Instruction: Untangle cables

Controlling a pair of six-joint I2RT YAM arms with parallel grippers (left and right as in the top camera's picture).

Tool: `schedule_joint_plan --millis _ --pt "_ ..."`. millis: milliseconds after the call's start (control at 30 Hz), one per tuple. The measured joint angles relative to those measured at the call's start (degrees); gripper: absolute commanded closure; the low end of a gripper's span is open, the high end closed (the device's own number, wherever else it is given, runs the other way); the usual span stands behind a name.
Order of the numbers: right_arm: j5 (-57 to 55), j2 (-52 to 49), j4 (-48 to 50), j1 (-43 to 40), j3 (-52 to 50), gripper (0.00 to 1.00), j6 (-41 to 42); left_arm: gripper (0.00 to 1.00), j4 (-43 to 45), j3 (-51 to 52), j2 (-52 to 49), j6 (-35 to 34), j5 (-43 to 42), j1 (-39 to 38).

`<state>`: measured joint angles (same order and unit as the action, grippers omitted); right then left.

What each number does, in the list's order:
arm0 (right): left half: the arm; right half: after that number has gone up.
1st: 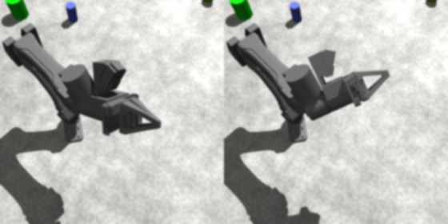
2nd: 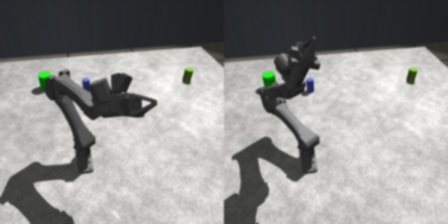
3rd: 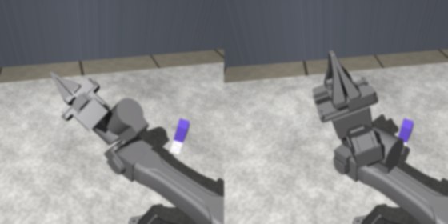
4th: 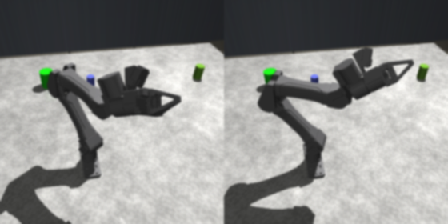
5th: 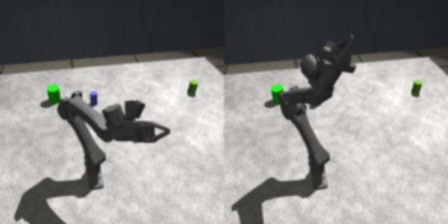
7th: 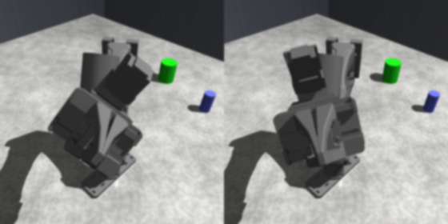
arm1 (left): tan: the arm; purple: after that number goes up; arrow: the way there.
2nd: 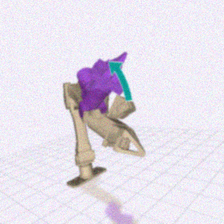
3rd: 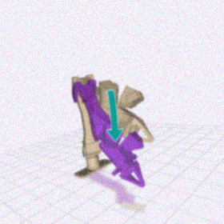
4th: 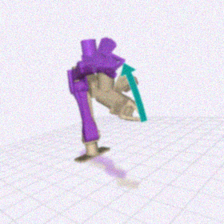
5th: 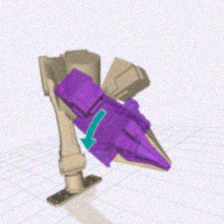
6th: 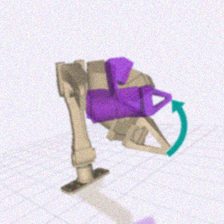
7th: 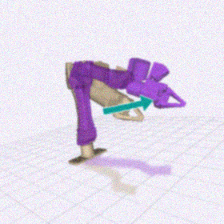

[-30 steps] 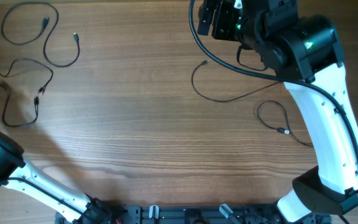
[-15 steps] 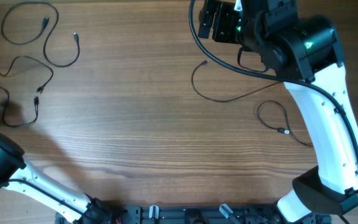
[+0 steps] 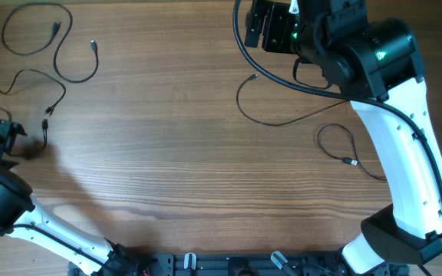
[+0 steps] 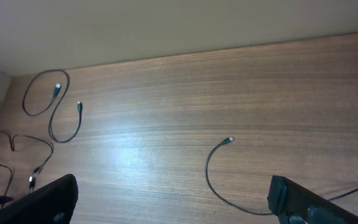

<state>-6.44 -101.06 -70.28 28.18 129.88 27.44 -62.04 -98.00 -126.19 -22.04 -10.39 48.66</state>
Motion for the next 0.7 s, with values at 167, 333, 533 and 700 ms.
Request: schedule_joint_plan --millis 167,333,533,700 --pt "0.00 0.00 -0.02 0.00 0.00 0.00 -0.79 0.37 6.03 6.38 1.18 -3.02 1.73 -3.34" --pt "0.00 0.00 0.00 0.00 0.00 0.00 -0.81 0.96 8.13 7.32 1.44 -5.31 6.27 -4.15" --pt "0.00 0.00 0.00 0.00 0.00 0.00 -1.01 0.96 11.47 7.96 1.38 -5.53 -2.12 -4.37" --pt "0.00 0.00 0.00 0.00 0.02 0.00 -1.01 0.79 10.64 8.39 1.38 -8.96 -8.17 -4.70"
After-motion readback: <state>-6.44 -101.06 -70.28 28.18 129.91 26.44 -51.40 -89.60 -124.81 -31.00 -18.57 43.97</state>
